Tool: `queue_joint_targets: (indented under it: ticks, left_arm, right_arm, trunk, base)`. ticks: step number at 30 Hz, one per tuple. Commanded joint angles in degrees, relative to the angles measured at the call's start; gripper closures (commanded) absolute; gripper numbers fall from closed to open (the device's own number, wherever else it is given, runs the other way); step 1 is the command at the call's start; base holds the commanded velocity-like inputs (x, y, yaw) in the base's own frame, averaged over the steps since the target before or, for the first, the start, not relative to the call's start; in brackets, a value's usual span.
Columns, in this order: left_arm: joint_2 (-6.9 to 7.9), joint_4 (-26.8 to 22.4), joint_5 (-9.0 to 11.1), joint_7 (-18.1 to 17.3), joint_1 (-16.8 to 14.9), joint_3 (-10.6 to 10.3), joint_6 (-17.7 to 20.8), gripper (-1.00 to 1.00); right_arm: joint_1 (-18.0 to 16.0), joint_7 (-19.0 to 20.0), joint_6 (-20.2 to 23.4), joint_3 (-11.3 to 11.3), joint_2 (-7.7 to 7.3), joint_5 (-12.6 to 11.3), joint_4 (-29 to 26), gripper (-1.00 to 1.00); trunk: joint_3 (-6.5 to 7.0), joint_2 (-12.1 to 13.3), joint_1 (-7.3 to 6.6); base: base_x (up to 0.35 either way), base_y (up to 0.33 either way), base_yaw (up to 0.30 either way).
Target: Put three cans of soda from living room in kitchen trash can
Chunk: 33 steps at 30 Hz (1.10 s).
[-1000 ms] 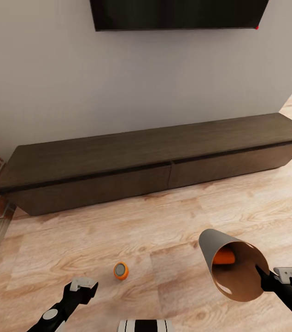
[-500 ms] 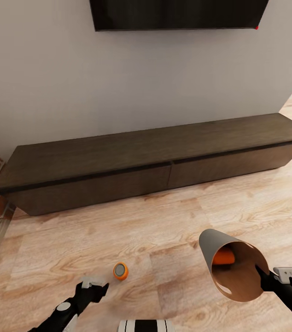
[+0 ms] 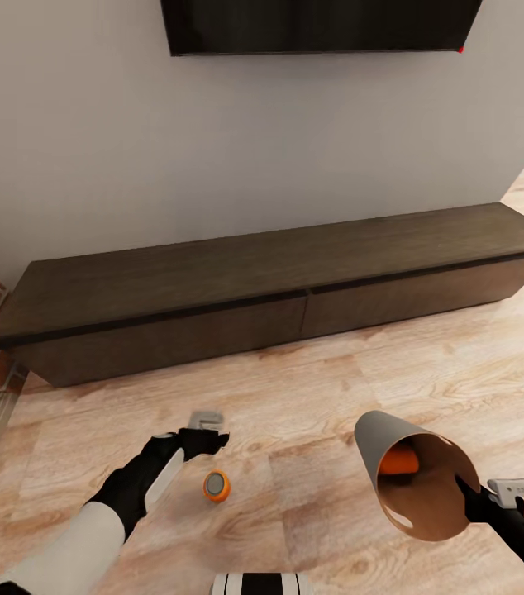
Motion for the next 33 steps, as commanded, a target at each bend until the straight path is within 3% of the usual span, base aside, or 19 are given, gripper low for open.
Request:
queue_joint_targets:
  ticks: [1, 3, 4, 7, 19, 22, 26, 29, 31, 33]
  left_arm:
    - [-0.12, 0.4, 0.0, 0.1, -0.7, 0.0, 0.8, -1.00]
    - [-0.60, 1.7, 0.1, 0.2, -2.5, 0.1, 2.3, -1.00]
    - [-1.08, 4.6, 0.1, 0.2, -4.9, 0.1, 3.3, -1.00]
    - [-1.58, 9.6, 0.3, 0.3, -7.9, 0.2, 3.8, -1.00]
    - [-1.91, 12.2, 0.1, 0.3, -9.1, 0.2, 6.2, -1.00]
    - [-1.89, 12.2, 0.1, 0.3, -9.0, 0.2, 6.4, -1.00]
    - [-1.79, 12.2, 0.2, 0.1, -9.0, 0.3, 6.6, -1.00]
    - [-1.76, 12.2, 0.2, 0.1, -8.9, 0.4, 6.9, -1.00]
    - [-1.75, 12.2, 0.2, 0.1, -8.9, 0.4, 7.0, -1.00]
    - [-1.66, 12.2, 0.2, 0.0, -8.9, 0.4, 7.1, -1.00]
  right_arm:
    - [0.0, 0.2, 0.1, -0.1, 0.04, -0.4, 0.0, 1.00]
    - [0.0, 0.2, 0.1, -0.1, 0.12, -0.4, 0.0, 1.00]
    - [0.0, 0.2, 0.0, -0.1, 0.17, -0.3, 0.0, 1.00]
    - [0.0, 0.3, 0.1, -0.1, 0.20, -0.3, 0.0, 1.00]
    - [-0.1, 0.0, 0.3, 0.1, 0.13, -0.2, -0.3, 1.00]
    - [-0.5, -0.1, 5.8, 0.9, -0.07, 0.1, -0.9, 1.00]
    - [-2.0, -1.0, 20.1, 5.2, -0.67, 0.2, -3.5, 1.00]
    - [-3.3, -4.4, 27.6, 8.7, -0.79, 0.2, -5.2, 1.00]
    - [-4.3, -5.4, 30.1, 10.4, -0.81, 0.2, -5.5, 1.00]
    - [-7.6, -6.5, 35.8, 13.9, -0.83, 0.2, -5.9, 1.00]
  trunk:
    - [-0.01, 0.0, 0.00]
    - [-0.01, 0.0, 0.00]
    - [-0.01, 0.0, 0.00]
    - [-0.01, 0.0, 0.00]
    - [-0.01, 0.0, 0.00]
    - [-0.01, 0.0, 0.00]
    - [-0.01, 0.0, 0.00]
    - [-0.01, 0.0, 0.00]
    - [-0.01, 0.0, 0.00]
    - [-0.01, 0.0, 0.00]
  base:
    - [0.000, 0.000, 0.000]
    - [0.000, 0.000, 0.000]
    - [0.000, 0.000, 0.000]
    - [0.000, 0.000, 0.000]
    - [0.000, 0.000, 0.000]
    - [0.000, 0.000, 0.000]
    - [0.000, 0.000, 0.000]
    - [0.000, 0.000, 0.000]
    - [0.000, 0.000, 0.000]
    - [0.000, 0.000, 0.000]
